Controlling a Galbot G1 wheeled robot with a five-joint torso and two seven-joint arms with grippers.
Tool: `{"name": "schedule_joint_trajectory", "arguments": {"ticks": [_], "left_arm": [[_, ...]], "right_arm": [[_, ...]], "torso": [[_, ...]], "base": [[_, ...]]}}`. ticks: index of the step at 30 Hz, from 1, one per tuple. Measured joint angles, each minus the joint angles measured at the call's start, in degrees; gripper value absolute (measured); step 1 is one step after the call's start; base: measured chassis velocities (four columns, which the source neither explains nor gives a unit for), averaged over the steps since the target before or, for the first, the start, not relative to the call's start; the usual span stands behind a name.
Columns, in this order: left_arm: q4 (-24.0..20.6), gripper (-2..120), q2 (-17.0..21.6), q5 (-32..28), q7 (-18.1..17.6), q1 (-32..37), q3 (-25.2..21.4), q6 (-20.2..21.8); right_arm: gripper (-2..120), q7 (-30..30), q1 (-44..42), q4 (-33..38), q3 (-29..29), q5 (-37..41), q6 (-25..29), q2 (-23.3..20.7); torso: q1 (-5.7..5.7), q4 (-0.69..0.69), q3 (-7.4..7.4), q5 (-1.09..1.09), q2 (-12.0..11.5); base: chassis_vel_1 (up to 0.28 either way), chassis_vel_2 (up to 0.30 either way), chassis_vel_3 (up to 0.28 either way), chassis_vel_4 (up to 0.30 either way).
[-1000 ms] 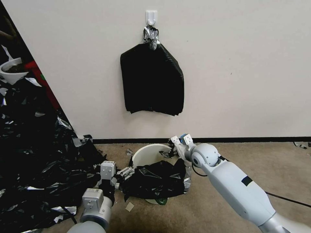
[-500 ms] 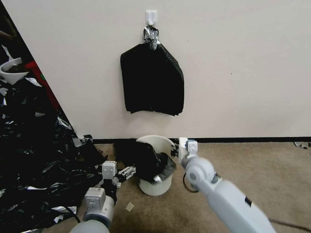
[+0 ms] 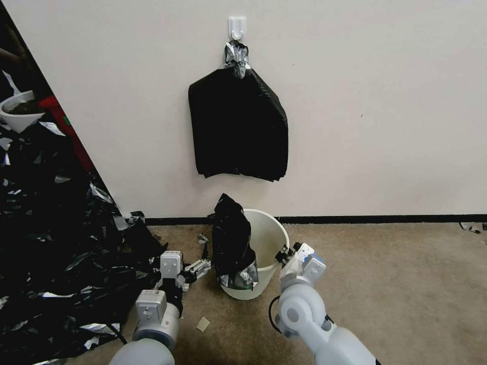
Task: Place a trash bag onto the trash bin.
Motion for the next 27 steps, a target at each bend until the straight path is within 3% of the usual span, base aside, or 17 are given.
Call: {"name": "schedule_joint_trajectory", "arguments": {"ticks": [4, 7, 10, 12, 14, 15, 17, 18, 20, 23, 27], "left_arm": [[1.8, 100, 0.1, -1.4, -0.1, -1.3, -2.4, -0.2], [3.9, 100, 0.7, -3.7, -0.3, -3.5, -5.3, -0.1], [5.3, 100, 1.3, -4.8, -0.3, -4.9, -6.8, 0.2], [6.1, 100, 1.7, -5.3, -0.3, -5.6, -7.4, 0.3], [7.9, 100, 2.1, -6.0, -0.3, -6.9, -8.3, 0.4], [7.9, 100, 2.1, -6.0, -0.3, -6.9, -8.3, 0.4], [10.2, 100, 2.3, -6.4, -0.3, -8.0, -8.9, 0.5], [10.2, 100, 2.3, -6.4, -0.3, -8.0, -8.9, 0.5], [13.1, 100, 2.4, -7.4, -0.2, -9.8, -9.6, 0.5], [15.0, 100, 2.3, -8.7, 0.0, -11.0, -10.0, 0.5], [15.9, 100, 1.8, -11.4, 1.1, -12.0, -9.9, 0.5]], "right_arm": [[21, -5.6, -3.5, 4.6, -0.1, -9.4, -0.5, -1.7], [36, -20.2, -5.9, 5.6, 2.0, -26.8, 0.0, -4.8], [45, -24.8, -5.3, 4.4, 2.7, -30.8, 0.0, -5.9], [51, -25.4, -4.3, 4.4, 2.6, -28.2, -1.2, -6.2], [61, -26.0, -1.9, 5.9, 2.2, -14.7, -7.6, -6.6], [61, -26.0, -1.9, 5.9, 2.2, -14.7, -7.6, -6.6], [70, -26.1, 0.9, 7.0, 2.2, -0.4, -15.2, -6.8], [70, -26.1, 0.9, 7.0, 2.2, -0.4, -15.2, -6.8], [84, -27.4, 3.6, 6.8, 2.3, 7.7, -20.4, -6.8], [88, -29.2, 4.8, 5.7, 2.2, 8.7, -22.7, -6.8], [72, -29.5, 5.8, 3.9, 0.9, 5.5, -24.7, -6.3]], "torso": [[0.0, 0.0, 0.0, -0.01, 0.0], [0.0, -0.01, 0.0, -0.02, 0.0], [0.0, -0.02, 0.0, 0.0, 0.0], [0.0, -0.01, 0.0, 0.0, 0.0], [0.0, -0.01, 0.0, 0.0, 0.0], [0.0, -0.01, 0.0, 0.0, 0.0], [0.0, 0.0, 0.01, 0.0, 0.0], [0.0, 0.0, 0.01, 0.0, 0.0], [0.0, 0.01, 0.01, -0.01, 0.0], [0.0, 0.0, 0.01, -0.01, 0.0], [0.0, 0.0, 0.01, -0.01, 0.0]], "base": [[0.0, 0.0, 0.0, 0.0], [0.0, 0.0, 0.0, 0.0], [0.0, 0.0, 0.0, 0.0], [0.0, 0.0, 0.0, 0.0], [0.0, 0.0, 0.0, 0.0], [0.0, 0.0, 0.0, 0.0], [0.0, 0.0, 0.0, 0.0], [0.0, 0.0, 0.0, 0.0], [0.0, 0.0, 0.0, 0.0], [0.0, 0.0, 0.0, 0.0], [0.0, 0.0, 0.0, 0.0]]}}
